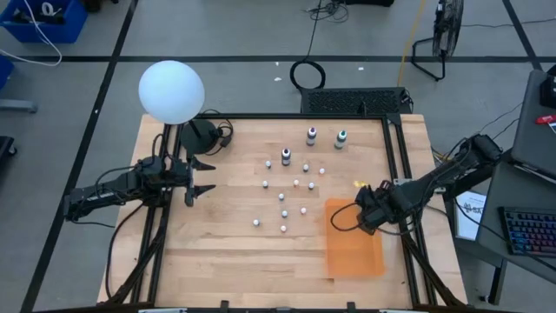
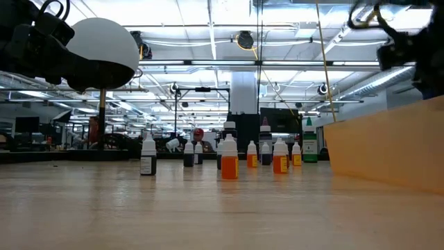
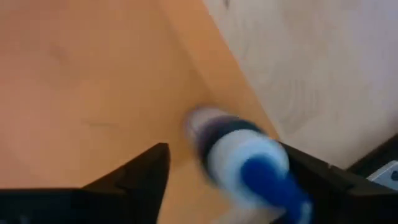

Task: Pick & Place food coloring
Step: Put the big blue food coloring bottle into the orange bin, then put the small yellow food coloring bottle into the orange bin

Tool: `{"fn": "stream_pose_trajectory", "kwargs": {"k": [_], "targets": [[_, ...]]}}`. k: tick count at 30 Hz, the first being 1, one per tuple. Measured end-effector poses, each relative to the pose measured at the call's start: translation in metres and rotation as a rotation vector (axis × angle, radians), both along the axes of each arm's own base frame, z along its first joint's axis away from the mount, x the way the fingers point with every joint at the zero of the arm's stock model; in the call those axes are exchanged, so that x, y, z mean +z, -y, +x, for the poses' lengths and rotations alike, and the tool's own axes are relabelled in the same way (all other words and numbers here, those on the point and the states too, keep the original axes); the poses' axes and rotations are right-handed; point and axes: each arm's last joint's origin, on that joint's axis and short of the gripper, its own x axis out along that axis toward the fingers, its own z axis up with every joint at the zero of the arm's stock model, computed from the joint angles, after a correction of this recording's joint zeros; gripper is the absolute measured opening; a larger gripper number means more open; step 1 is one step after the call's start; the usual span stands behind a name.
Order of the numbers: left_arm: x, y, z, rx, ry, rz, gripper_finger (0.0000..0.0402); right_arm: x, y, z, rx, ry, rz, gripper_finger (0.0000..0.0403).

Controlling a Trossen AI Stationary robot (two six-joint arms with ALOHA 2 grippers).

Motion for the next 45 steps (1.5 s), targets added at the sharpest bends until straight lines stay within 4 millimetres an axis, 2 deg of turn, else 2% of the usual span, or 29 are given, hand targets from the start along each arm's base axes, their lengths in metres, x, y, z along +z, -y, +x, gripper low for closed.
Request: {"fn": "stream_pose_trajectory", "kwargs": {"k": [4,15,29,33,39,42,45], "targets": [[0.000,0.000,0.000,0.000,0.000,0.000,0.0299,0.001,0.003,0.000,-0.010,0.004,-0.003,0.0290],[0.000,0.000,0.000,0.000,0.000,0.000,0.0299,0.010,0.015,-0.002,-0.040,0.059,0.015,0.0270],[0.000,0.000,0.000,0.000,0.000,0.000,0.0299,0.025,0.038,-0.003,-0.008,0.160,0.033,0.0269],[0.000,0.000,0.000,0.000,0.000,0.000,0.0299,0.033,0.050,0.010,0.064,0.303,-0.021,0.0269],[0.000,0.000,0.000,0.000,0.000,0.000,0.0299,0.047,0.072,0.045,0.260,0.550,-0.159,0.0270],[0.000,0.000,0.000,0.000,0.000,0.000,0.0299,0.049,0.083,0.061,0.391,0.568,-0.226,0.0269],[0.000,0.000,0.000,0.000,0.002,0.000,0.0299,0.058,0.101,0.081,0.403,0.502,-0.267,0.0267]]}}
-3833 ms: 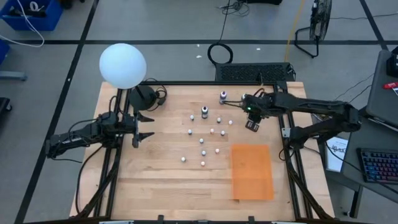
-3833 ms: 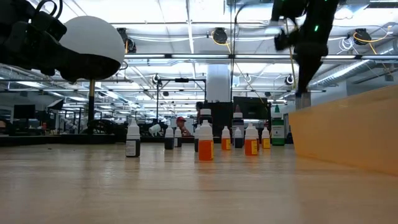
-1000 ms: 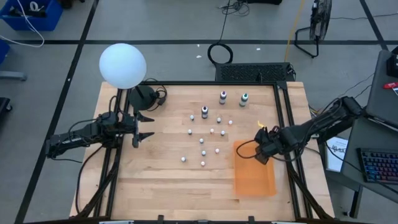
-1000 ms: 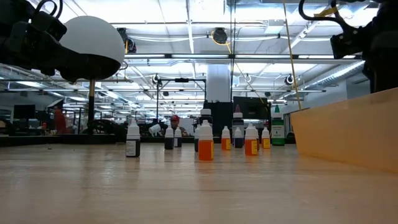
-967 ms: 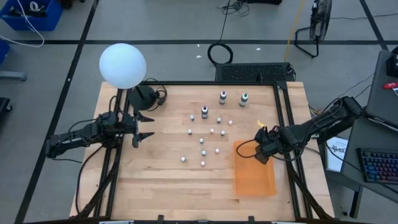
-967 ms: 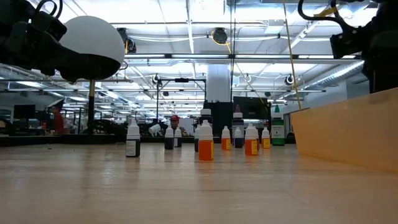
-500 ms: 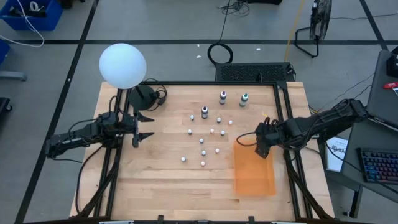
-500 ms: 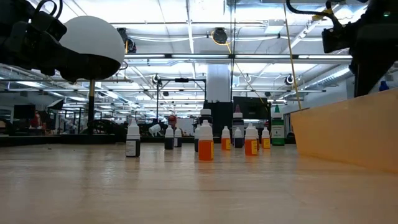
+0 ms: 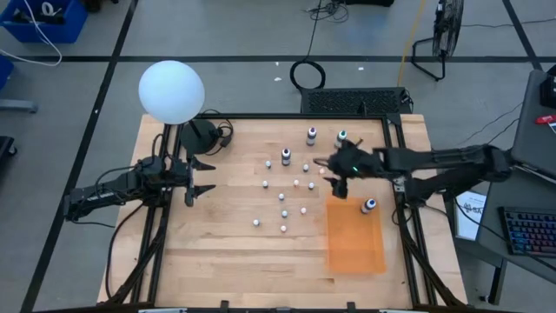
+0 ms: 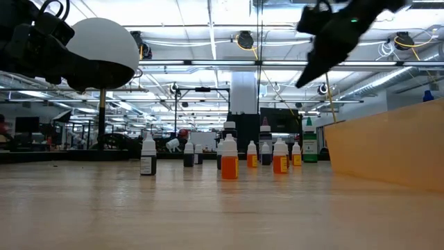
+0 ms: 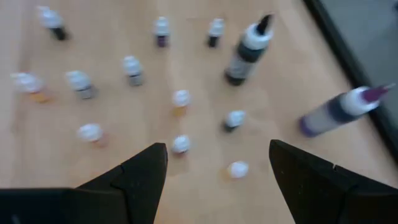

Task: Pick & Place food coloring
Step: Put the small yellow food coloring bottle into the orange bin

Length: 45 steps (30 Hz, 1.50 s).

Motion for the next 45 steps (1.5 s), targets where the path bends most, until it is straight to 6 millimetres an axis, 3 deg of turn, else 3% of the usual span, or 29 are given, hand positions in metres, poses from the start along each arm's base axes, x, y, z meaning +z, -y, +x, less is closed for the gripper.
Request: {"fn": "stream_pose_trajectory", "kwargs": {"k": [5,10,15,26,38,45], "targets": [[0.000,0.000,0.000,0.000,0.001,0.001,0.0299,0.005,0.036,0.034,-0.093,-0.186,0.006,0.0265],[0.000,0.000,0.000,-0.001,0.001,0.000,0.0299,-0.023,0.058,0.050,-0.067,-0.338,0.152,0.0263],[0.000,0.000,0.000,0.000,0.002,0.001,0.0299,-0.046,0.068,0.057,-0.068,-0.406,0.178,0.0263],[0.001,0.000,0.000,0.000,0.005,0.002,0.0299,-0.071,0.074,0.064,-0.091,-0.493,0.213,0.0263],[0.000,0.000,0.000,0.000,0.004,0.001,0.0299,-0.076,0.074,0.062,-0.109,-0.521,0.230,0.0263],[0.000,0.000,0.000,0.000,0.004,0.001,0.0299,-0.092,0.072,0.057,-0.103,-0.514,0.224,0.0263]]}}
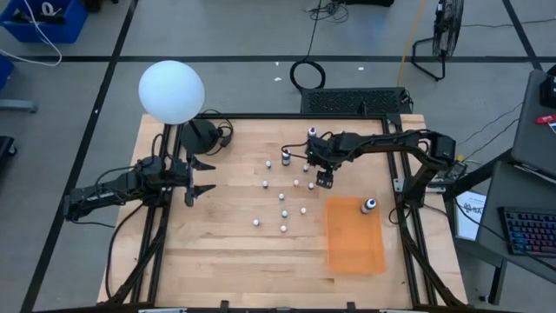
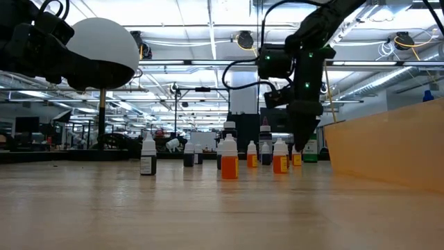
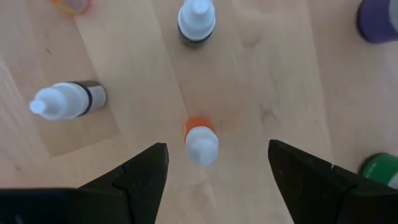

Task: Pick & Place food coloring
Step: Put the small yellow food coloring bottle into the orange bin

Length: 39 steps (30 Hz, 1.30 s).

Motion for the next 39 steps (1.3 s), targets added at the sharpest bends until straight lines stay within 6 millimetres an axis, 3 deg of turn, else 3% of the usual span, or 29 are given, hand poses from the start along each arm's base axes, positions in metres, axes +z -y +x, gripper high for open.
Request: {"fn": "stream_pose_trajectory", "kwargs": {"k": [16,29,39], "targets": [[0.000,0.000,0.000,0.000,0.000,0.000,0.0299,-0.002,0.009,-0.002,-0.034,0.017,-0.008,0.0250],[0.000,0.000,0.000,0.000,0.000,0.000,0.0299,-0.001,0.010,-0.002,-0.034,0.025,-0.008,0.0182],[0.000,0.000,0.000,0.000,0.000,0.000,0.0299,-0.001,0.010,-0.002,-0.033,0.025,-0.005,0.0082]]}}
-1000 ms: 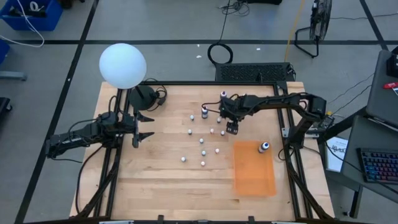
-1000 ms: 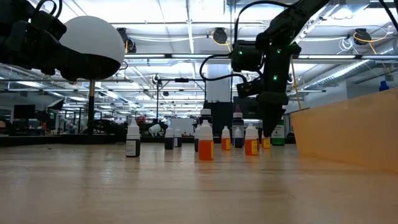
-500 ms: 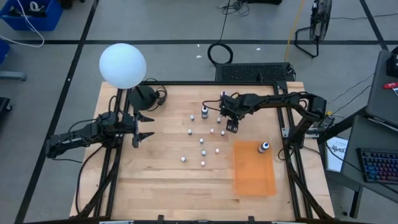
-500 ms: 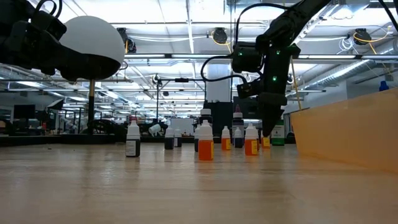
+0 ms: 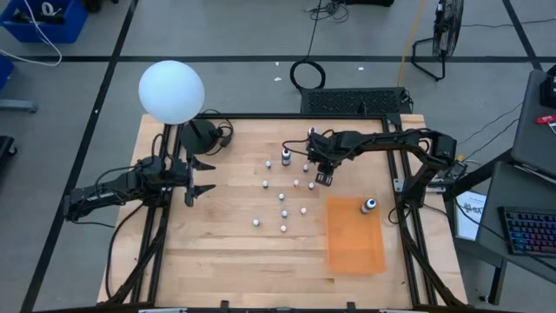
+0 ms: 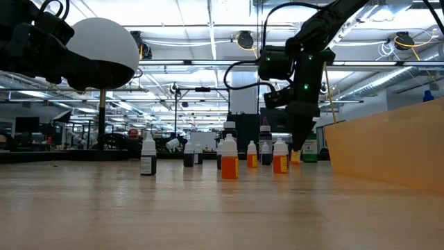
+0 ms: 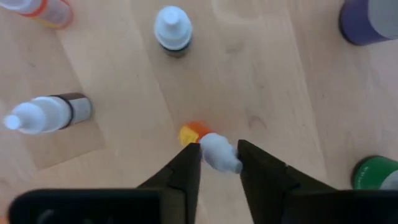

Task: Pick & Place food coloring
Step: Put the small yellow food coloring bottle into the orange bin

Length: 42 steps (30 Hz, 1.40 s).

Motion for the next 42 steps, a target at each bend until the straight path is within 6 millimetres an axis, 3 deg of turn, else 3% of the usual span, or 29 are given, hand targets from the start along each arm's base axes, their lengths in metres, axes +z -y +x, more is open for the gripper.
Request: {"fn": "stream_pose_trajectory", "kwargs": {"k": [6,23,42], "targets": [[-0.0001,0.0000,0.0000,0.000,0.000,0.000,0.0299,0.0006,-0.0008,0.0006,0.007,0.014,0.028,0.0041],[-0.0001,0.0000,0.0000,0.000,0.000,0.000,0.0299,0.0002,-0.0050,0.0022,0.000,0.024,0.055,0.0067],[0.0000,0.0000,0.0000,0.000,0.000,0.000,0.0299,-0.0015,-0.0055,0.0056,0.038,0.068,0.082,0.0166]]}}
